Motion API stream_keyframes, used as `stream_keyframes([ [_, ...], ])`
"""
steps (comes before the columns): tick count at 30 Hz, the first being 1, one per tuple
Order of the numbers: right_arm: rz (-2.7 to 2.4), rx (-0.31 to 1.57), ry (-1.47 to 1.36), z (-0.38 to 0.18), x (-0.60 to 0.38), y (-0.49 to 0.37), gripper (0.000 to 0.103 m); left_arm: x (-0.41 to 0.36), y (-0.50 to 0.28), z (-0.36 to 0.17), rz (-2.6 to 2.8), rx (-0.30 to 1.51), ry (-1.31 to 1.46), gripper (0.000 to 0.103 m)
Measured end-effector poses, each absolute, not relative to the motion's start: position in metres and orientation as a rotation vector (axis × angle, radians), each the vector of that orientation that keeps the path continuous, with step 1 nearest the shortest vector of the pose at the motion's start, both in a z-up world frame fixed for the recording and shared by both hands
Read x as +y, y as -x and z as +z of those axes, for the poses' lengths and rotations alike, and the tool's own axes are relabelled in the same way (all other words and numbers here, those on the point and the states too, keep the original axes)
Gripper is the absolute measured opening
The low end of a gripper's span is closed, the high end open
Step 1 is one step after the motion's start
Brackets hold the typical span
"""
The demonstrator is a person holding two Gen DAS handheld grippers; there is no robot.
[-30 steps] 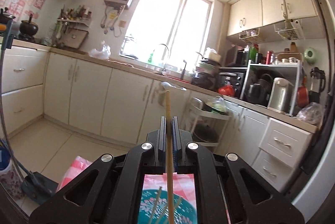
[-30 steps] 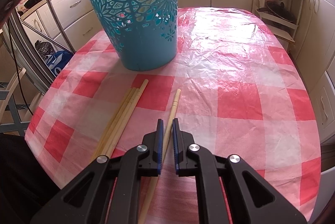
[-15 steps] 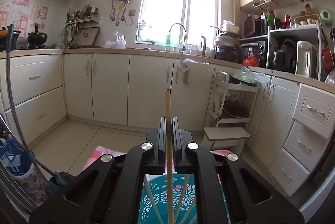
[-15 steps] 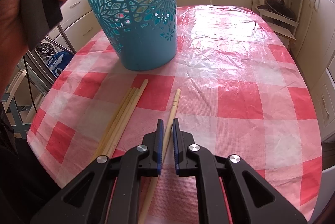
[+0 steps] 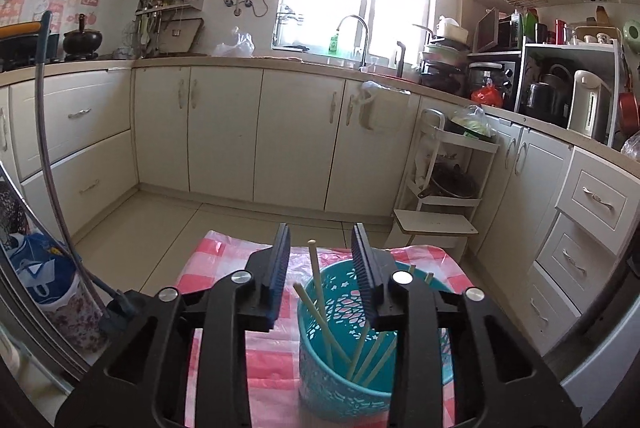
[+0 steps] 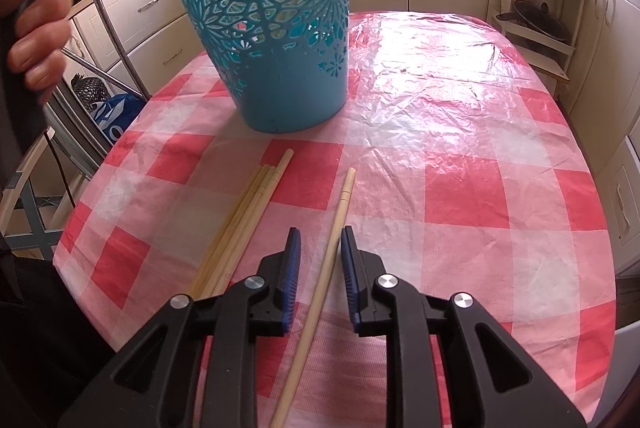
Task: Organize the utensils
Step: 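Lift a chopstick with the right tool, carry it over the basket, release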
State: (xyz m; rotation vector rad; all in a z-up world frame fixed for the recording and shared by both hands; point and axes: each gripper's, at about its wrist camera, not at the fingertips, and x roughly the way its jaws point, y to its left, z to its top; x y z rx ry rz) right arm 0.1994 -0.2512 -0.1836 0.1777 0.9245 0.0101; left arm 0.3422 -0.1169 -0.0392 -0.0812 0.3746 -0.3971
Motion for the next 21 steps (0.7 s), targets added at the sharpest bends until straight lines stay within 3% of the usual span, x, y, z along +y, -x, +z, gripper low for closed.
stream_keyframes([
  [5, 0.004, 0.936, -0.195, -0.183, -0.254, -0.194, 0.021, -0.083, -0.322, -0.037, -0.372, 0.384, 0.144, 0.054],
  [9, -0.032, 0.935, -0.113, -0.183, -0.245, -0.192, 0.015, -0.052, -0.309, -0.041, -0.335, 0.417, 0.23, 0.068],
  [14, -0.048, 0.935, -0.167, -0.184, -0.256, -0.189, 0.006, -0.035, -0.31, -0.044, -0.312, 0.439, 0.246, 0.07],
  [21, -0.06, 0.891, -0.359, -0.175, -0.281, -0.17, 0.006, -0.018, -0.314, -0.045, -0.285, 0.447, 0.265, 0.072],
])
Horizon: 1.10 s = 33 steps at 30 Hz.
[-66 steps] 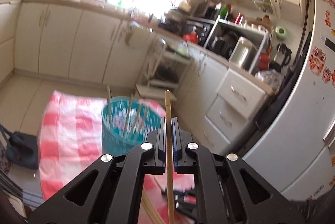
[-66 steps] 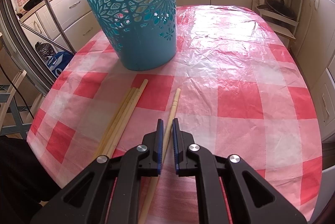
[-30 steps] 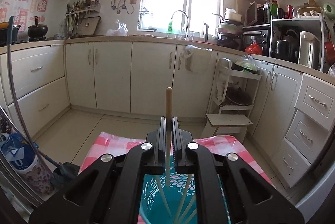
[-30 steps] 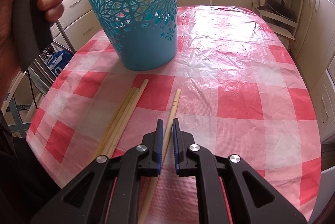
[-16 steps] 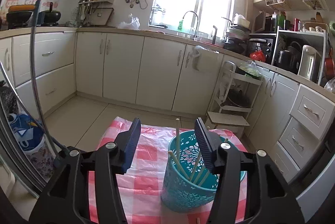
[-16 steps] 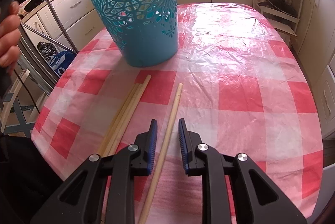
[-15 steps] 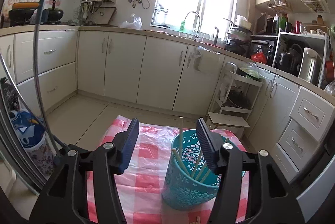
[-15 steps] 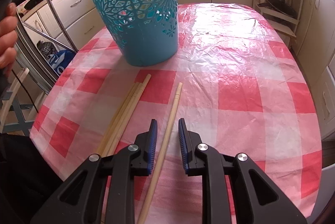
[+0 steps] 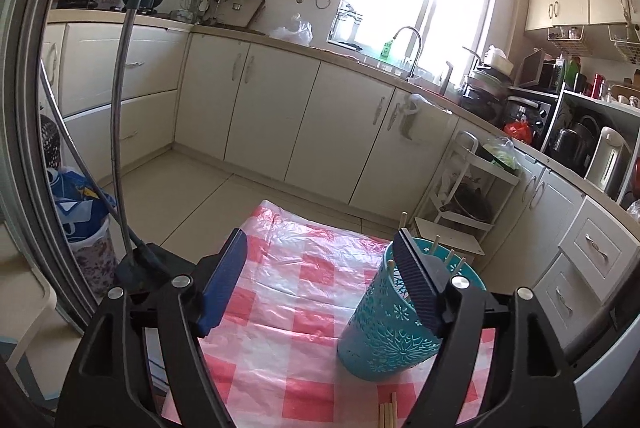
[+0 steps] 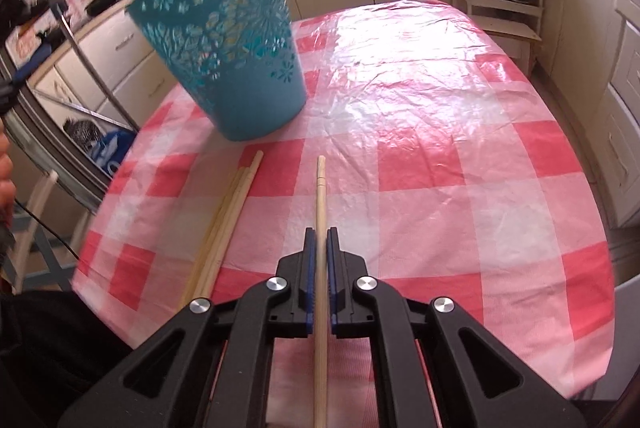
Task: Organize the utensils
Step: 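Lift a chopstick with the right tool, carry it over the basket, release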
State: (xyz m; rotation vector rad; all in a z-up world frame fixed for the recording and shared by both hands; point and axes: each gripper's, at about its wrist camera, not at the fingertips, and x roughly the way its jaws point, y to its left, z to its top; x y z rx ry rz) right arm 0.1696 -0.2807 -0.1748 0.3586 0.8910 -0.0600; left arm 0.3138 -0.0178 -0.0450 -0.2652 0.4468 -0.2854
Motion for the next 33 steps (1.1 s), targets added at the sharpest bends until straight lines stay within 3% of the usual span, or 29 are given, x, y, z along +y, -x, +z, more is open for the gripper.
stream_keyframes([
  [11, 0.037, 0.656, -0.527, -0.094, -0.294, -0.143, 0.006, -0.013, -0.316, -0.048, -0.288, 0.461, 0.292, 0.074],
  [22, 0.091, 0.382, -0.466, 0.02, -0.278, -0.24, 0.006, -0.009, -0.316, -0.051, -0.289, 0.478, 0.322, 0.076],
  [29, 0.002, 0.285, -0.53, 0.031, -0.29, -0.314, 0.006, -0.007, -0.322, -0.053, -0.288, 0.498, 0.333, 0.076],
  [33, -0.039, 0.318, -0.511, 0.016, -0.292, -0.341, 0.006, -0.006, -0.326, -0.054, -0.286, 0.511, 0.344, 0.076],
])
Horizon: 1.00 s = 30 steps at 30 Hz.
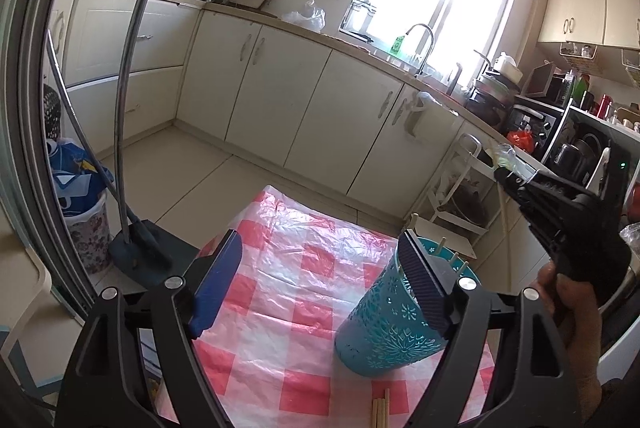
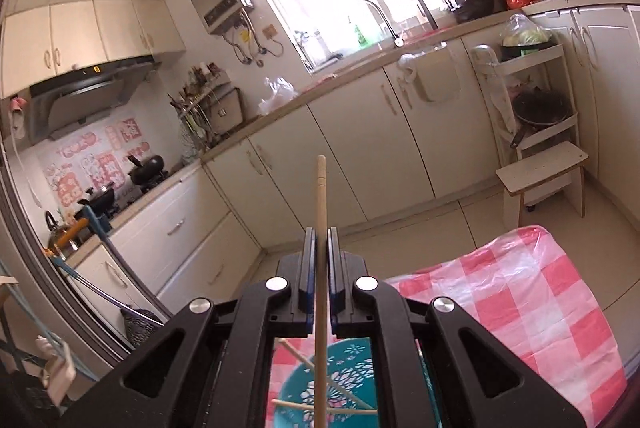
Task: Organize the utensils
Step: 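Lift a chopstick with the right tool, carry it over the basket, release, then move the right tool back down to the chopsticks on the cloth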
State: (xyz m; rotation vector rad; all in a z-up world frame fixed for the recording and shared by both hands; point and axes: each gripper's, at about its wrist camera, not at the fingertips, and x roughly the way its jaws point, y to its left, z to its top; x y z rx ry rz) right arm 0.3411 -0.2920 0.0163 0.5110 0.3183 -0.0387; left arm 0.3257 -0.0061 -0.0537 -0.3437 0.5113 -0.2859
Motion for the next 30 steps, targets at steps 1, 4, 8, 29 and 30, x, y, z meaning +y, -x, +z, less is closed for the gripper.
stream_keyframes([
  [1, -0.048, 0.341, -0.503, 0.009, -0.292, -0.347, 0.006, -0.006, -0.326, -0.054, -0.286, 0.514, 0.345, 0.076],
  [4, -0.066, 0.395, -0.488, -0.007, -0.29, -0.355, 0.006, -0.006, -0.328, -0.055, -0.286, 0.522, 0.347, 0.077],
  [8, -0.069, 0.431, -0.469, -0.019, -0.285, -0.349, 0.007, -0.009, -0.327, -0.055, -0.29, 0.526, 0.34, 0.077],
  [29, -0.068, 0.64, -0.332, -0.092, -0.245, -0.175, 0.03, -0.006, -0.314, -0.055, -0.257, 0.503, 0.266, 0.08],
  [30, -0.072, 0.658, -0.334, -0.1, -0.243, -0.172, 0.03, -0.006, -0.313, -0.054, -0.257, 0.502, 0.262, 0.08],
])
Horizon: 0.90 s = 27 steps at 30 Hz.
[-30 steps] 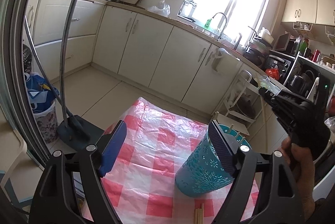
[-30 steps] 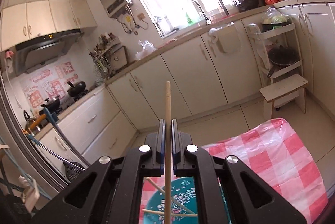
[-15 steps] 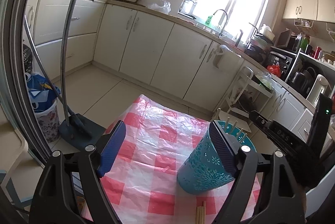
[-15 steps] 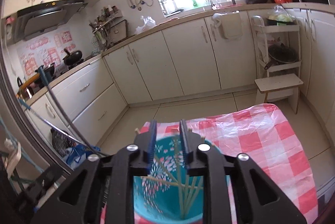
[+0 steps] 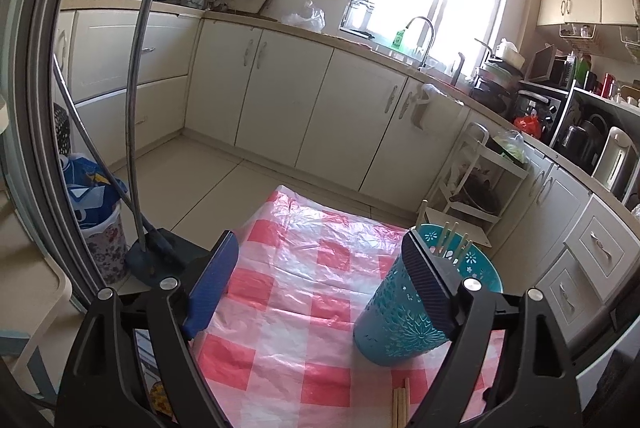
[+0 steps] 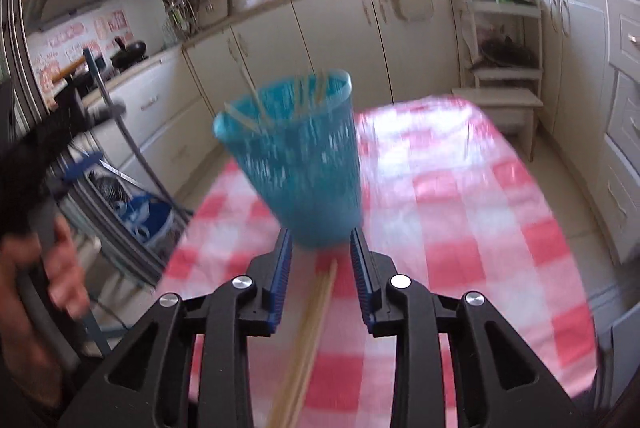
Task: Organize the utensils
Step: 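Move the right tool back down to the chopsticks on the cloth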
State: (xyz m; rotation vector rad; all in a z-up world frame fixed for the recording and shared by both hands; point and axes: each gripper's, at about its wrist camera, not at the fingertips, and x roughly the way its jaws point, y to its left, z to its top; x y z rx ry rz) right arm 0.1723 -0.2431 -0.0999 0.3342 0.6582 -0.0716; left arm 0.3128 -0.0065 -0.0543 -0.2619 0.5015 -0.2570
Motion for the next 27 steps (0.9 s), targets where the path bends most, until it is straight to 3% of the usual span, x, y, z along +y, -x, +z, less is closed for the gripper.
stream_keyframes([
  [7, -0.096, 0.783, -0.354, -0.15, -0.23, -0.158, 0.03, -0.005, -0.309, -0.055, -0.253, 0.495, 0.227, 0.082],
  [27, -0.12, 0.869, -0.273, -0.177, -0.214, -0.169, 0.03, 0.002, -0.305, -0.061, -0.258, 0.518, 0.167, 0.09],
])
